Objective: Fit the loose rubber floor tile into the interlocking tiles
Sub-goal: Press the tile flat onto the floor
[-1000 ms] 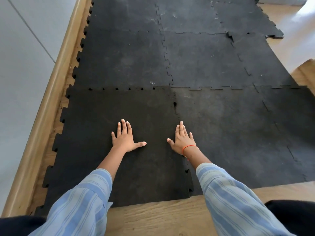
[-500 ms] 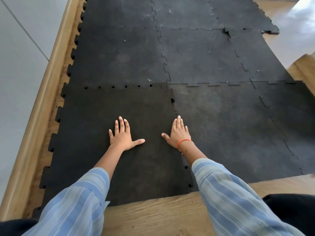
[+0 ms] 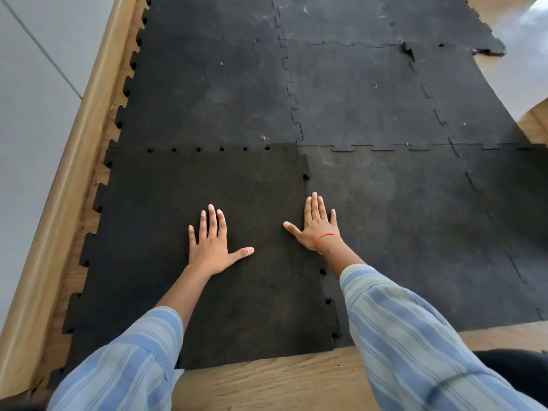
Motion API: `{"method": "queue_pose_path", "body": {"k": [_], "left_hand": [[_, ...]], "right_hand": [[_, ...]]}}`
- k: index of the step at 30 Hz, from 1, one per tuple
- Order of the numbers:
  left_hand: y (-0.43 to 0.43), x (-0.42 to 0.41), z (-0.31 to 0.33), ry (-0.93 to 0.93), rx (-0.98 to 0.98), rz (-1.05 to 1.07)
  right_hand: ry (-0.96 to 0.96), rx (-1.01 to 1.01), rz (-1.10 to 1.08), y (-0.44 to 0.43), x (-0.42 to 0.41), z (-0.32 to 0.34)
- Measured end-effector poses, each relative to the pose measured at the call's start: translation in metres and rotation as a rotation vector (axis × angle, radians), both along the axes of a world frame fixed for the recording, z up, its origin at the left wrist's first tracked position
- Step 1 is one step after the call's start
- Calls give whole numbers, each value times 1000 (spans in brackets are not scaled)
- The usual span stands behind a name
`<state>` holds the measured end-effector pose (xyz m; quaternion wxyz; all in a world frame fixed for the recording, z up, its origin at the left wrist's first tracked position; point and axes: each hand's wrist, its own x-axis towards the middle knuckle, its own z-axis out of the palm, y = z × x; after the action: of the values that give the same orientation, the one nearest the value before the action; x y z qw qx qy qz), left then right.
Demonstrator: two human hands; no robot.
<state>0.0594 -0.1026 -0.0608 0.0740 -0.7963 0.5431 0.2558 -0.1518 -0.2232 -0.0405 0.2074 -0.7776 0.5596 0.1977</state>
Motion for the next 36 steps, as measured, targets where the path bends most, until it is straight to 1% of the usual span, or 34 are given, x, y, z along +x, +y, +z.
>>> {"method": "queue_pose_path", "body": {"k": [5, 8, 12, 15, 20, 23, 25, 29, 33, 36], "left_hand": [[1, 2, -6, -19, -21, -13], [1, 2, -6, -27, -14, -10], [11, -3, -8, -77, -129, -18], [16, -5, -10, -120, -167, -16], [21, -12, -11, -133, -197, -9], [25, -16, -12, -155, -251, 6], [29, -19, -14, -151, -282, 14], [28, -21, -18, -159, -288, 24], [30, -21, -20, -175, -237, 11], [30, -20, -21, -168, -265, 17]], "right_hand": [[27, 18, 6, 1, 2, 6], [-26, 8, -50, 33, -8, -2], [-115, -90, -138, 67, -18, -16], [-117, -156, -116, 67, -19, -23], [-122, -184, -95, 73, -23, -25], [-180, -330, -127, 102, -32, -29], [-215, -390, -110, 115, -36, -33], [-245, -411, -100, 111, -36, -37], [-255, -402, -66, 118, -39, -38], [-274, -423, -109, 135, -40, -37]]}}
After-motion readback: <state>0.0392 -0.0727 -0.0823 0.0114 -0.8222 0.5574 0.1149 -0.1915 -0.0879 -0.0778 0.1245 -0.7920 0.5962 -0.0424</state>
